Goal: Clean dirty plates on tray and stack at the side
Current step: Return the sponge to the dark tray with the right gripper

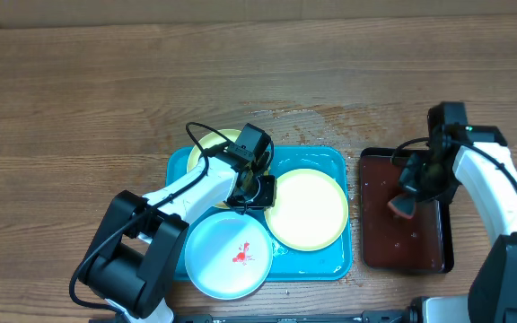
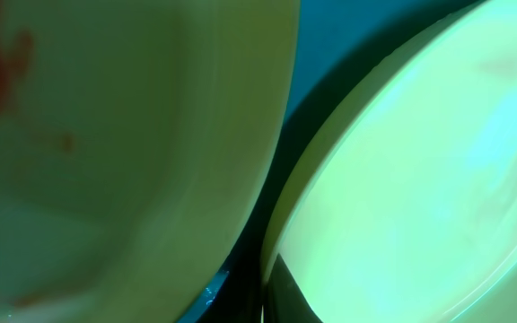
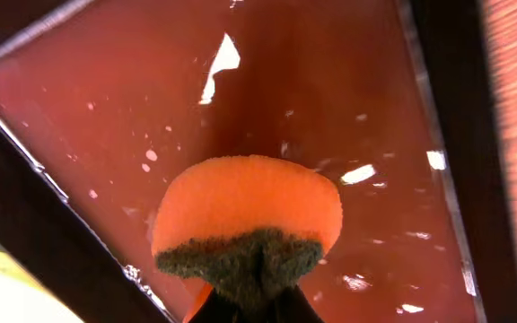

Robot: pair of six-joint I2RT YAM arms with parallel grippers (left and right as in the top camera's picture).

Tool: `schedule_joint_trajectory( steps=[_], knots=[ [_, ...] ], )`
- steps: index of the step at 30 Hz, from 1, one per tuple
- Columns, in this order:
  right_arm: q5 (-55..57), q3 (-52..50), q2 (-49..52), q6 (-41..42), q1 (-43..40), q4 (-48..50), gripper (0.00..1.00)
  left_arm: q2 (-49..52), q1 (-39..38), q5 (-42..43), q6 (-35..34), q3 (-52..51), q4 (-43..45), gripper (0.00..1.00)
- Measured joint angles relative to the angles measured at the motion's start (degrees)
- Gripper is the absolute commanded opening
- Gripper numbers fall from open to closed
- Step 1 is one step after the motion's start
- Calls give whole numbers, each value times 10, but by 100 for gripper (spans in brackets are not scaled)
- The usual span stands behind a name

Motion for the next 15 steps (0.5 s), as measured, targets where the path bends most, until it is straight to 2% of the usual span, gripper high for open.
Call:
schedule_joint_trajectory(
  steps=[1, 3, 4, 5, 6, 15],
  knots=[
    [-8, -8, 2, -2, 0, 7, 4, 0, 0, 0, 0, 0, 0, 4],
    [-15, -21, 8, -2, 0, 14, 12, 0, 0, 0, 0, 0, 0, 4],
    [-17, -25, 12, -3, 0, 16, 26, 0, 0, 0, 0, 0, 0, 4],
    [-20, -26, 17, -3, 0, 15, 44, 0, 0, 0, 0, 0, 0, 4],
    [-21, -27, 20, -4, 0, 16, 100, 0, 0, 0, 0, 0, 0, 4],
    [-24, -23, 23, -10, 0, -1, 100, 0, 0, 0, 1, 0, 0, 4]
  ],
)
